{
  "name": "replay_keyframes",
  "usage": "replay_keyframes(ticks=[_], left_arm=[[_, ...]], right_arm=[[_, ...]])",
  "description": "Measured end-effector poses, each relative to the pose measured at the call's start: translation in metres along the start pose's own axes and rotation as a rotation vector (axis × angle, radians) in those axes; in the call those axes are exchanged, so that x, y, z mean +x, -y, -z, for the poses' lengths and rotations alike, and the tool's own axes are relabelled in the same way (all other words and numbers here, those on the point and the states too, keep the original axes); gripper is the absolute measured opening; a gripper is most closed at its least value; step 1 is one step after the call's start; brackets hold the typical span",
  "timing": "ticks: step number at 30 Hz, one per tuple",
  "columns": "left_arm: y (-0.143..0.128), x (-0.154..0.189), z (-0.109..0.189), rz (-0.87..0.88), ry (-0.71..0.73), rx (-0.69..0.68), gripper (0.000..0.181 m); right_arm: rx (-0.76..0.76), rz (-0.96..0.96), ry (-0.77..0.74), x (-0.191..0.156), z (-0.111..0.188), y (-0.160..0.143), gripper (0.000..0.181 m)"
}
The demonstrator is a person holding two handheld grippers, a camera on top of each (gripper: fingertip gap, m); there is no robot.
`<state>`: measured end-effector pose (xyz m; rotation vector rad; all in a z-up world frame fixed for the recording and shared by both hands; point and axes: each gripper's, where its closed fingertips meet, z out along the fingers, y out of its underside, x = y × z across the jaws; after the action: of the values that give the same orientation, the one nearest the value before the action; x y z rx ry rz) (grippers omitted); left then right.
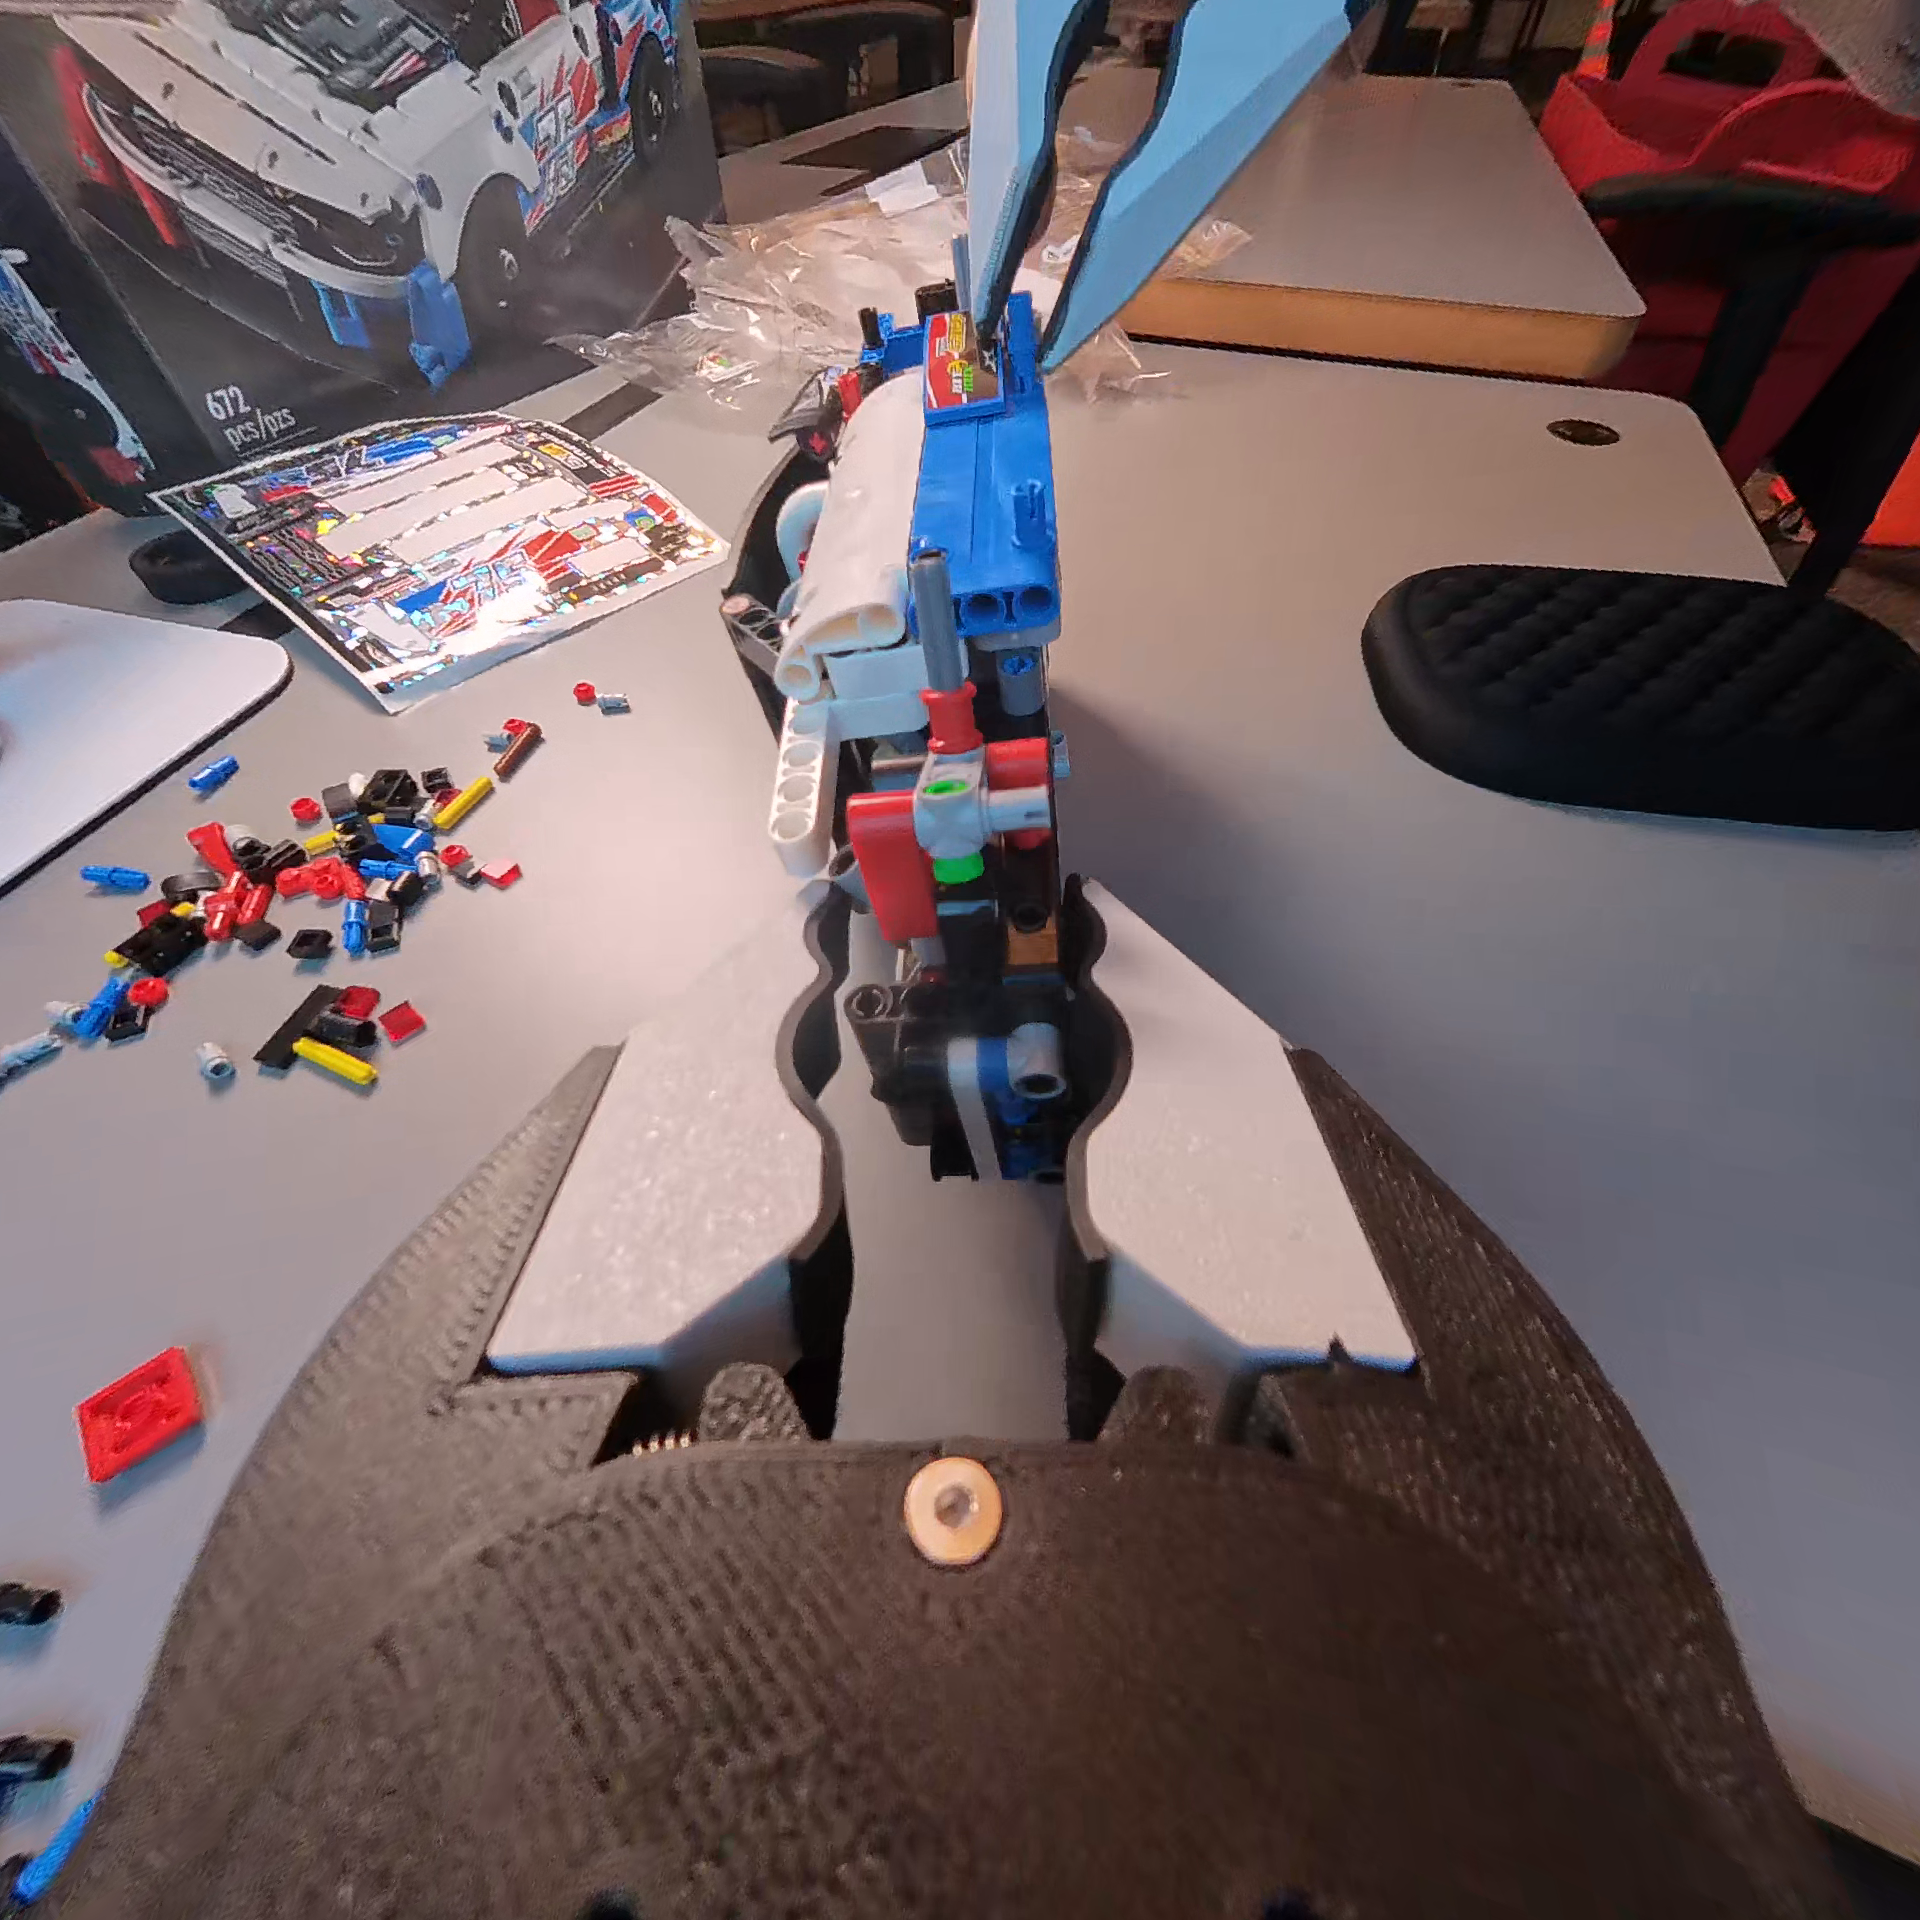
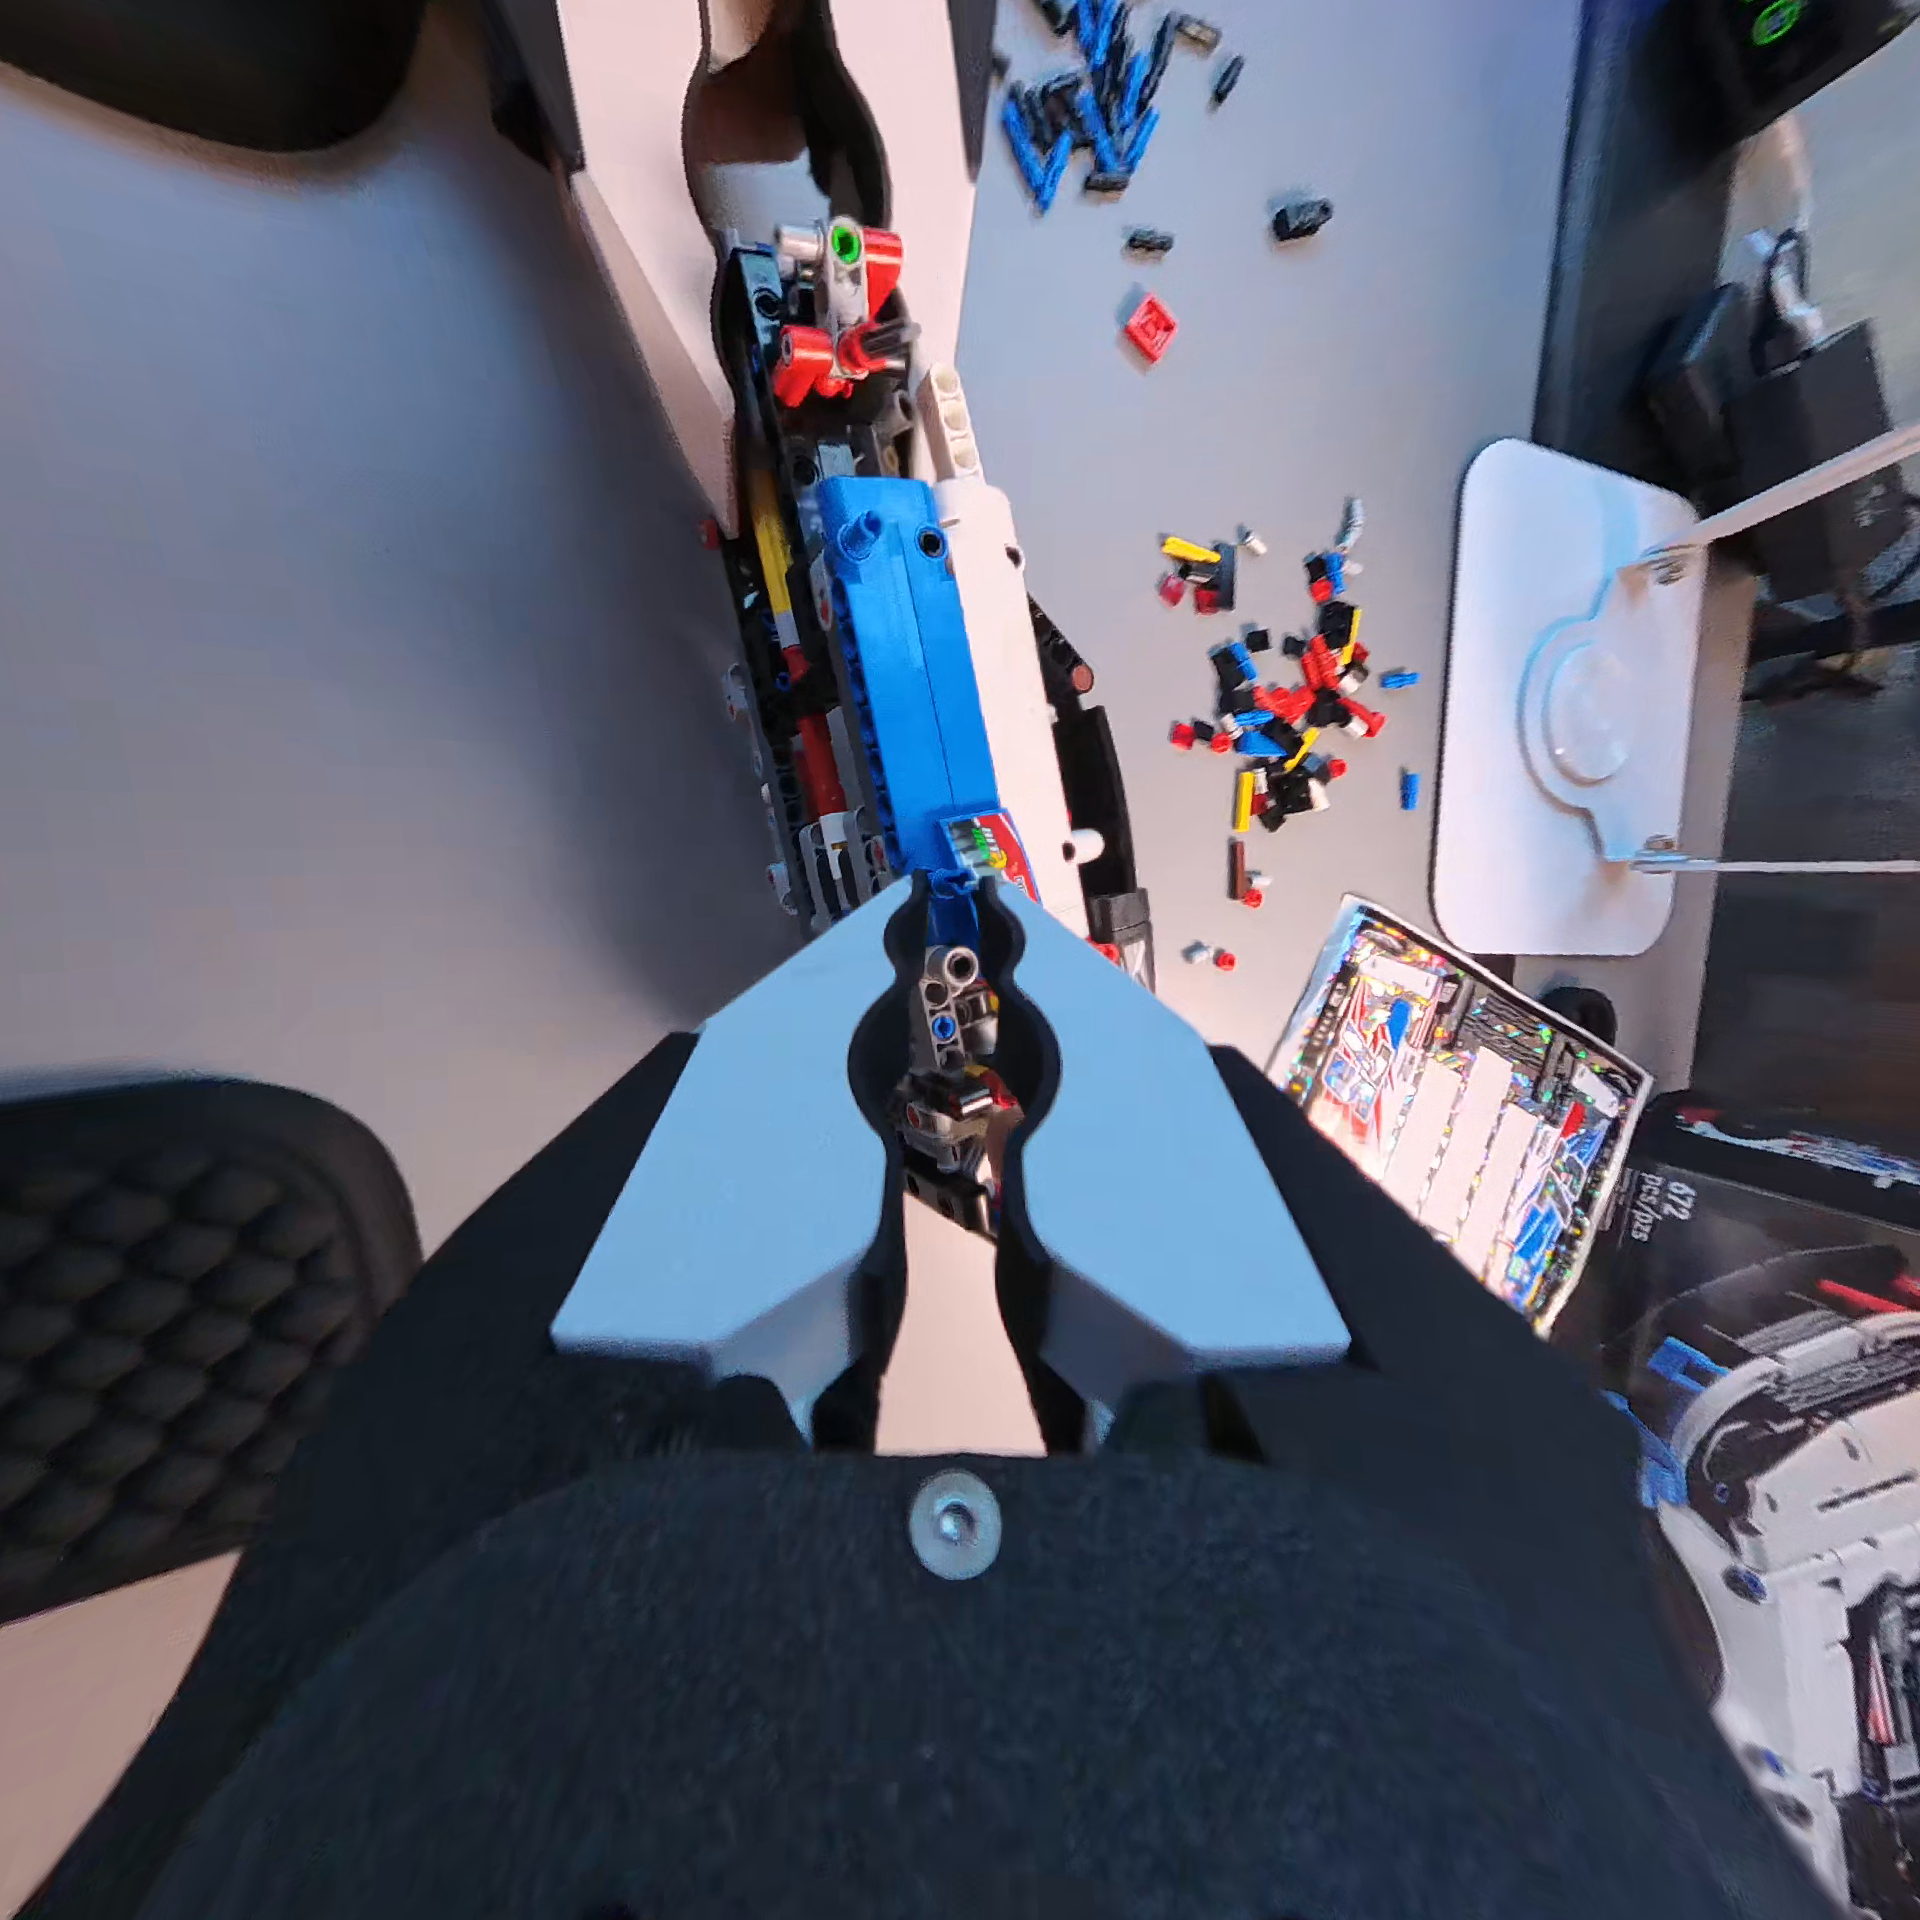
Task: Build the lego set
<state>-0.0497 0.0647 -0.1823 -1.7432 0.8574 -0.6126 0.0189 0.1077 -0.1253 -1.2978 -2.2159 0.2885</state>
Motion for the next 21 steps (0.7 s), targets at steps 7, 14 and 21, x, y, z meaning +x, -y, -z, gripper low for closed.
replay_keyframes(ticks=[7,14,21], left_arm=[[-0.002,0.002,-0.008,-0.006,0.021,-0.023,0.052],[-0.005,0.008,-0.008,-0.066,0.029,-0.053,0.047],[0.001,0.014,-0.007,-0.210,0.067,-0.041,0.047]], right_arm=[[-0.194,0.002,0.111,0.001,0.000,-0.012,0.006],[-0.183,-0.054,0.142,-0.006,0.004,-0.012,0.001],[-0.175,-0.109,0.256,-0.021,0.010,-0.012,0.011]])
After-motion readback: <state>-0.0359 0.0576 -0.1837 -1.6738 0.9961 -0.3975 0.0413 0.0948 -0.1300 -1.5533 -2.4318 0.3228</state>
